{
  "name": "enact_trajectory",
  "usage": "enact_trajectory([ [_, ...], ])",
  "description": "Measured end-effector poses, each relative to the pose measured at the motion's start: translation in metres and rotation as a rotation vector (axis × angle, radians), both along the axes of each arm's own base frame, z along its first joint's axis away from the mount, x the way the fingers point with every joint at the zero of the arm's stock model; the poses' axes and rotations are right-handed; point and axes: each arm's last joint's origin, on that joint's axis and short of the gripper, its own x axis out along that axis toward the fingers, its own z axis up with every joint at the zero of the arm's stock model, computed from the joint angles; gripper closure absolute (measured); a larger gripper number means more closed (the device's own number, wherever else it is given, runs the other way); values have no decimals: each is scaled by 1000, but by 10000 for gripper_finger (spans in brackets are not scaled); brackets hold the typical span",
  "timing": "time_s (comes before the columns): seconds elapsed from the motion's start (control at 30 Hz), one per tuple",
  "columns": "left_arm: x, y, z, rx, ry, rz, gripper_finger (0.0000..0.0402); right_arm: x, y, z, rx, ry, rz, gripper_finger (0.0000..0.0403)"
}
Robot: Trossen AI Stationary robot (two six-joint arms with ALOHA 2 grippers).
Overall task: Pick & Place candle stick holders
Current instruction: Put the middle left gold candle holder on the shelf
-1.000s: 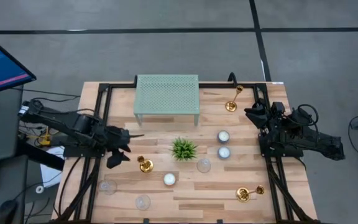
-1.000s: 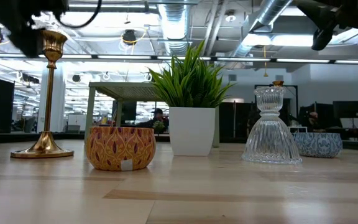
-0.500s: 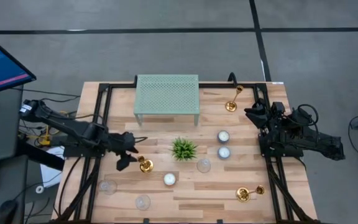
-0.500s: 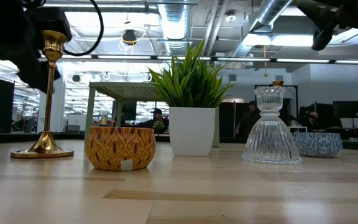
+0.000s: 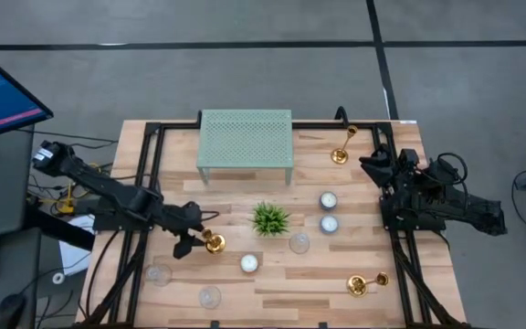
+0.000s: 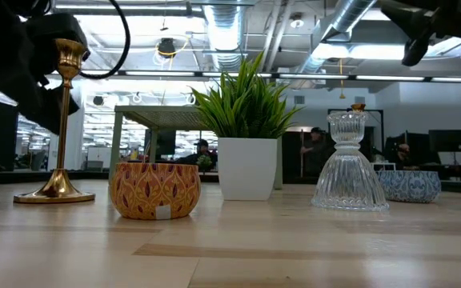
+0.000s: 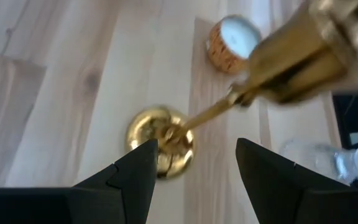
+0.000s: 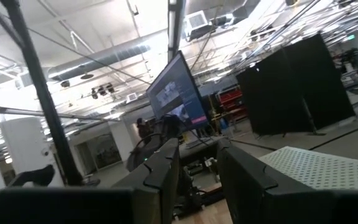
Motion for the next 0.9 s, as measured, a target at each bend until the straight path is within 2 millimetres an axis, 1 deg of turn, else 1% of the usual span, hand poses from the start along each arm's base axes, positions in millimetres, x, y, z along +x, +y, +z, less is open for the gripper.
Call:
enact_trajectory([
  [0.17,12,-10,-9,22,-18,2,183,0,0,0,5,-1,-12,300],
  [0.33,22,-15,-18,14,-19,18,183,0,0,0,5,-1,-12,300],
  [0.43,23,-16,-20,-2,-6,40,185,0,0,0,6,-1,-14,300],
  [0.5,23,-16,-20,-7,-4,45,194,0,0,0,6,-1,-15,300],
  [0.63,23,-16,-20,-9,-4,47,239,0,0,0,6,-2,-15,300],
  [0.9,24,-16,-19,-14,-9,56,364,0,0,0,7,-2,-15,300],
])
